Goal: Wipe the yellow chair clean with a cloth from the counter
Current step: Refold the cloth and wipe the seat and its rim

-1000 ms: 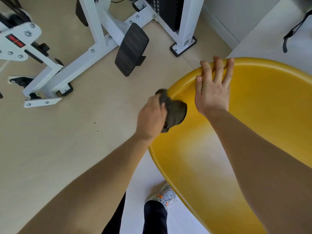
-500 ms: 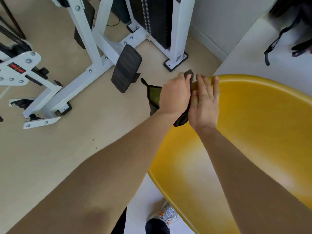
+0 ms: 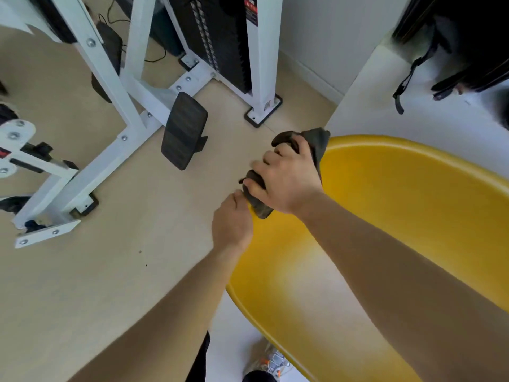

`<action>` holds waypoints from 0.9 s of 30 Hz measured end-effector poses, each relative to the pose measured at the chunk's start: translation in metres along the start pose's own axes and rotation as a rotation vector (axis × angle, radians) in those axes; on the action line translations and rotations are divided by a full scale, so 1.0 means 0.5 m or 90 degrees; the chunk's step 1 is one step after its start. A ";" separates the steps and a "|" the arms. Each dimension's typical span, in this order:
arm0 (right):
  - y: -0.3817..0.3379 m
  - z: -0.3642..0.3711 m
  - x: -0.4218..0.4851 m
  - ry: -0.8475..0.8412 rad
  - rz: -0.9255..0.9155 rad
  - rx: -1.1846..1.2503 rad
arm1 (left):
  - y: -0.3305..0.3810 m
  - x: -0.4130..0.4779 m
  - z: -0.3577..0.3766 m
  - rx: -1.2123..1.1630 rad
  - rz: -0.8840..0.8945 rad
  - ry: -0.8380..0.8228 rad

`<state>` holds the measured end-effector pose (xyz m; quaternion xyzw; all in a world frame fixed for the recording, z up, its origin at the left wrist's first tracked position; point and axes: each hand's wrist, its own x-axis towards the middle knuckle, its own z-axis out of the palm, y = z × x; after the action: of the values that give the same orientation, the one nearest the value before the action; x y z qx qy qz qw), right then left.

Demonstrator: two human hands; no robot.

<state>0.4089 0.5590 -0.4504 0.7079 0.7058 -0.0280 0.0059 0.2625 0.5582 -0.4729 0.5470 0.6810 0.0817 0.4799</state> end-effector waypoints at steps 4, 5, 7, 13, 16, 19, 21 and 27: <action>0.090 0.023 -0.017 0.047 -0.042 -0.071 | 0.026 0.019 0.029 0.103 0.250 0.056; 0.125 0.025 -0.023 0.061 0.002 -0.079 | 0.029 0.022 0.036 0.139 0.283 0.065; 0.192 0.021 -0.041 0.070 0.156 -0.088 | 0.035 0.023 0.043 0.165 0.278 0.074; 0.140 0.027 -0.013 0.165 0.328 -0.039 | 0.113 0.050 0.050 0.220 0.285 0.045; 0.123 0.032 -0.010 0.149 0.136 -0.010 | 0.172 0.062 0.074 0.230 0.330 0.006; 0.215 0.026 -0.042 0.099 0.078 -0.056 | 0.155 0.058 0.074 0.258 0.386 0.020; 0.288 0.027 -0.086 0.110 0.197 -0.069 | 0.139 0.052 0.071 0.292 0.398 0.036; 0.414 0.018 -0.255 0.061 0.518 -0.087 | 0.163 0.058 0.084 0.329 0.314 0.035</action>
<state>0.6151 0.4306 -0.4599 0.9275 0.3683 0.0565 0.0310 0.3499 0.5962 -0.4598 0.7958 0.5393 0.0346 0.2733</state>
